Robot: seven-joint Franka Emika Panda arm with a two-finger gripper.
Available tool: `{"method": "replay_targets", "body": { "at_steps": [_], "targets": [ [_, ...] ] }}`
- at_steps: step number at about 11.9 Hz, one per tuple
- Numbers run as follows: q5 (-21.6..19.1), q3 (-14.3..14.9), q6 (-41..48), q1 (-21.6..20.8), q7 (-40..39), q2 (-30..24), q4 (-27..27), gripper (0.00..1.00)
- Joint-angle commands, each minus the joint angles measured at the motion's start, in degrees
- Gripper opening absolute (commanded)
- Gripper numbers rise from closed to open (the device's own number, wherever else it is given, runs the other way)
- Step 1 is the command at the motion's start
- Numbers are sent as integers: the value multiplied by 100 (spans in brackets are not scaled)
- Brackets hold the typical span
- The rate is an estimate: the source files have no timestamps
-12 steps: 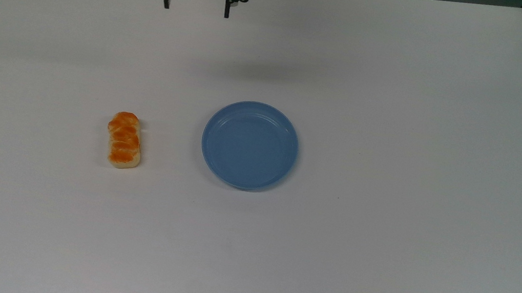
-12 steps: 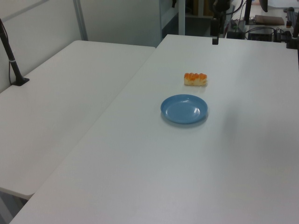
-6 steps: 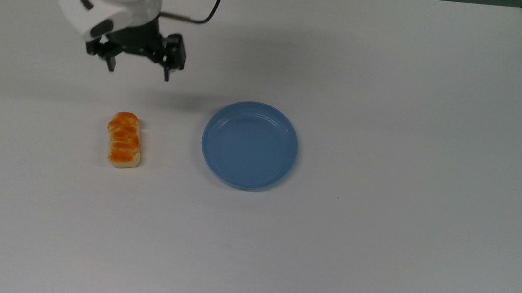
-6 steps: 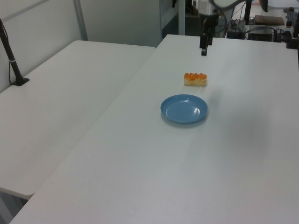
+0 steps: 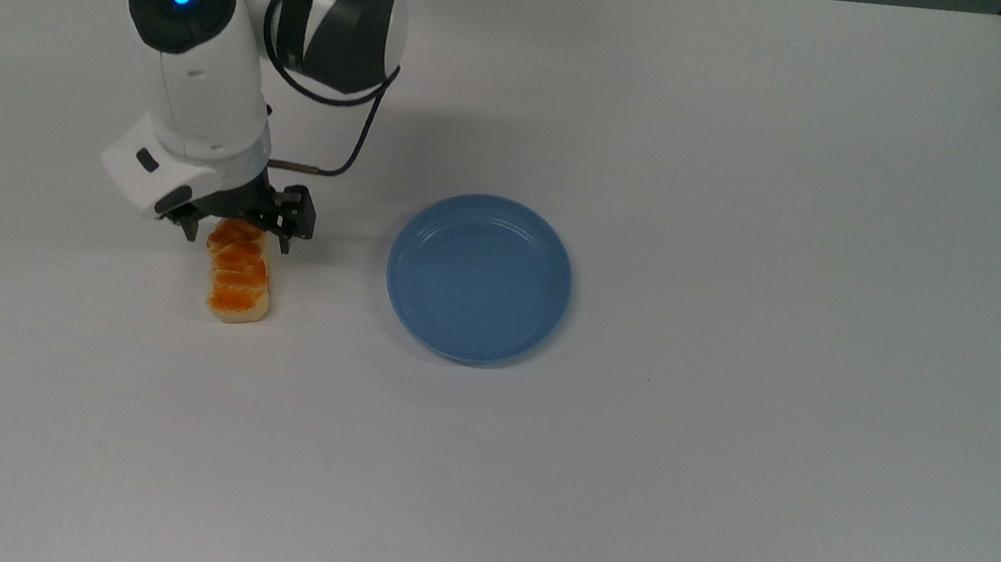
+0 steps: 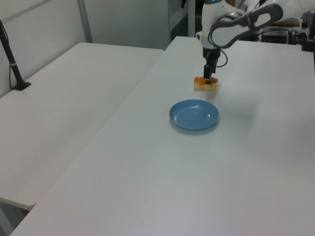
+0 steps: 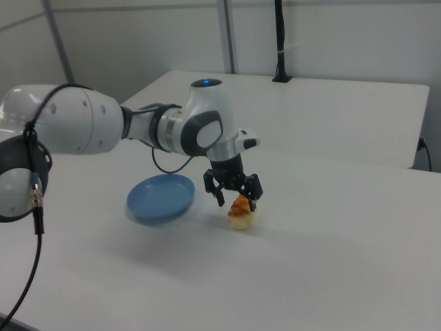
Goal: Put the bread on a plate
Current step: 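Lift the bread roll and carry it over the blue plate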
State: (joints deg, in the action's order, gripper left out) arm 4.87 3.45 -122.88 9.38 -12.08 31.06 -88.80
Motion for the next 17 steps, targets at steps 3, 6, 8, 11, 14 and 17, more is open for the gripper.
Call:
{"method": "replay_targets", "body": {
  "at_steps": [3,6,8,11,14,17],
  "targets": [
    [23,-46,-957,-51,346,691,276,50],
    [-47,-55,-556,-216,391,139,110,43],
    [-56,-55,278,-576,452,-187,48,45],
    [-65,-55,537,-1358,1599,-259,-32,47],
    [-91,-63,335,-1816,2788,-101,3,47],
    [-249,-63,46,-1993,3237,154,12,48]
  ]
}}
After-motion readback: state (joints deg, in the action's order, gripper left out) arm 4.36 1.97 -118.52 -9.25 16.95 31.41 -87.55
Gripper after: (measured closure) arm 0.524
